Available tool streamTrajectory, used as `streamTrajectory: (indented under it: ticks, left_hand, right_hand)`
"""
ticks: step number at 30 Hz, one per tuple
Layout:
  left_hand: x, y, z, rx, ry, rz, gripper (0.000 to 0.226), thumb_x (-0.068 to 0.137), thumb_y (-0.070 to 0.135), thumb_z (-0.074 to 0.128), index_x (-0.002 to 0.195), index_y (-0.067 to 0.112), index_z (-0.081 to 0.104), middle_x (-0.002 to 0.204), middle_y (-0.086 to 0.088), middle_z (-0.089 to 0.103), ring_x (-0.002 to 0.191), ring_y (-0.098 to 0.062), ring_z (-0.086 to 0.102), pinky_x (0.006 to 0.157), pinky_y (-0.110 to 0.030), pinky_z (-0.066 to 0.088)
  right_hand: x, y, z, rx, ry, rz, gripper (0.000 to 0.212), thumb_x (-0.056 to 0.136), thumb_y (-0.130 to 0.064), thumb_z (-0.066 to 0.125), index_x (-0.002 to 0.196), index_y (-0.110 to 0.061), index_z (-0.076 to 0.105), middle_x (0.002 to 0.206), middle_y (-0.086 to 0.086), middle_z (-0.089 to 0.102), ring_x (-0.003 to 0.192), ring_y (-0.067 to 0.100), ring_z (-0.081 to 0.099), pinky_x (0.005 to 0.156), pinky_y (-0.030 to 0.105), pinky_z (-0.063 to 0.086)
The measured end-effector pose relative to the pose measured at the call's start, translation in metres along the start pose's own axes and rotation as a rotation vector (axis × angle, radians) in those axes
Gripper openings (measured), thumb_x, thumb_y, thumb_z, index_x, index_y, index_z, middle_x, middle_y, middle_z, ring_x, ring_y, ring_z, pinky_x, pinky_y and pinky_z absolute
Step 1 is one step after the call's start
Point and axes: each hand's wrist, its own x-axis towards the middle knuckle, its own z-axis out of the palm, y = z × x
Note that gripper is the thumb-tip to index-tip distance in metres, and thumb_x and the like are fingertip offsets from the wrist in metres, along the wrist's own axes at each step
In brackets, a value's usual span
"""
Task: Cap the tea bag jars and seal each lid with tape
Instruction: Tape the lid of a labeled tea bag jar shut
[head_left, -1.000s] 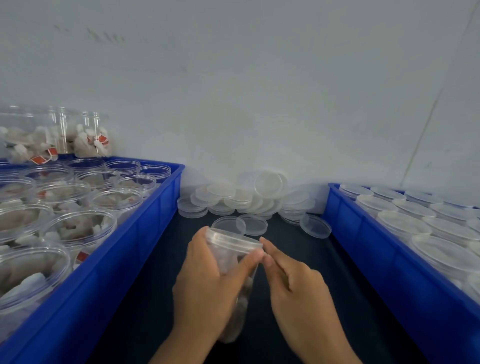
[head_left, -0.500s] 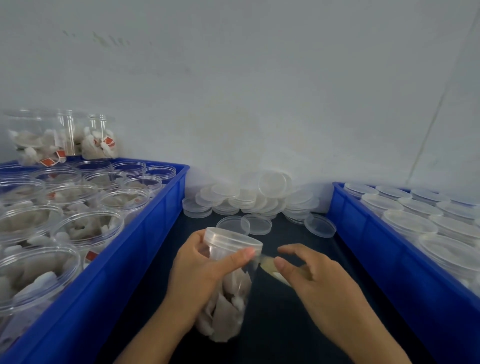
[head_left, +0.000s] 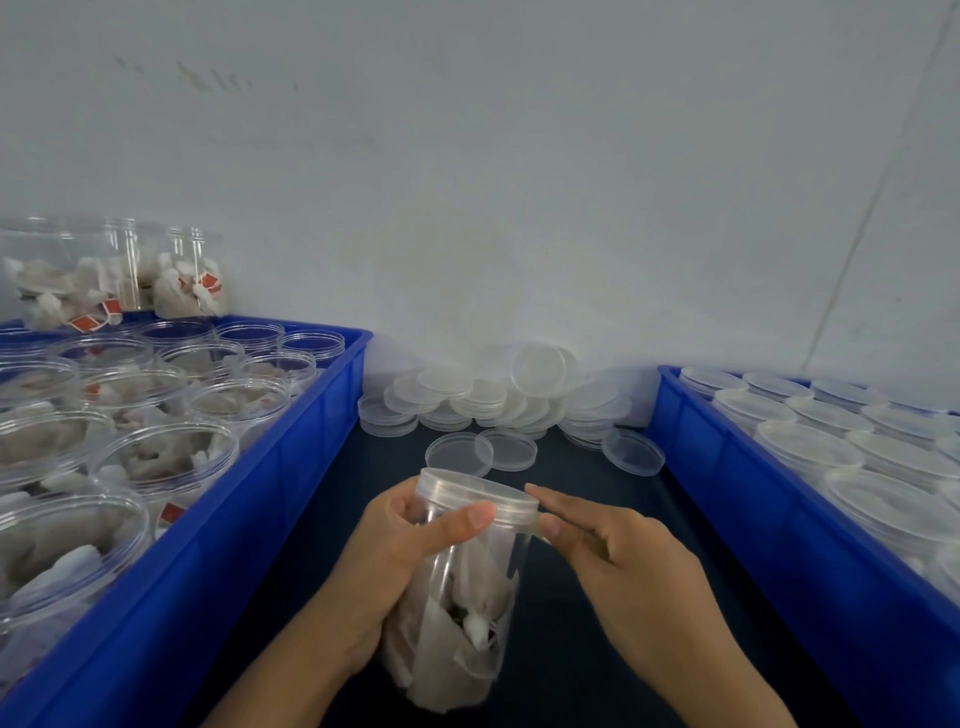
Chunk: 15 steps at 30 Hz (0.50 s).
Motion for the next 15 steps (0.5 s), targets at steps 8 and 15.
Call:
streamTrajectory:
  ticks: [8, 15]
  left_hand:
    - [0.000, -0.004, 0.002, -0.057, 0.043, 0.030, 0.083, 0.047, 0.049, 0.085, 0.113, 0.018, 0.046, 0.090, 0.001, 0.073, 0.083, -0.019, 0.073, 0.063, -0.025, 0.056]
    - [-0.006, -0.009, 0.020, 0.549, 0.381, 0.279, 0.074, 0.077, 0.071, 0.022, 0.132, 0.030, 0.049, 0.112, 0.013, 0.052, 0.090, 0.003, 0.057, 0.070, -0.012, 0.039]
  right_hand:
    - [0.000, 0.001, 0.016, 0.006, 0.059, -0.003, 0.038, 0.094, -0.053, 0.041, 0.128, -0.068, 0.033, 0.063, -0.021, 0.059, 0.053, -0.006, 0.050, 0.049, 0.015, 0.034]
    - [-0.006, -0.006, 0.029, -0.014, 0.146, 0.008, 0.041, 0.095, -0.055, 0.032, 0.134, -0.063, 0.029, 0.070, -0.014, 0.059, 0.065, -0.003, 0.057, 0.060, 0.013, 0.045]
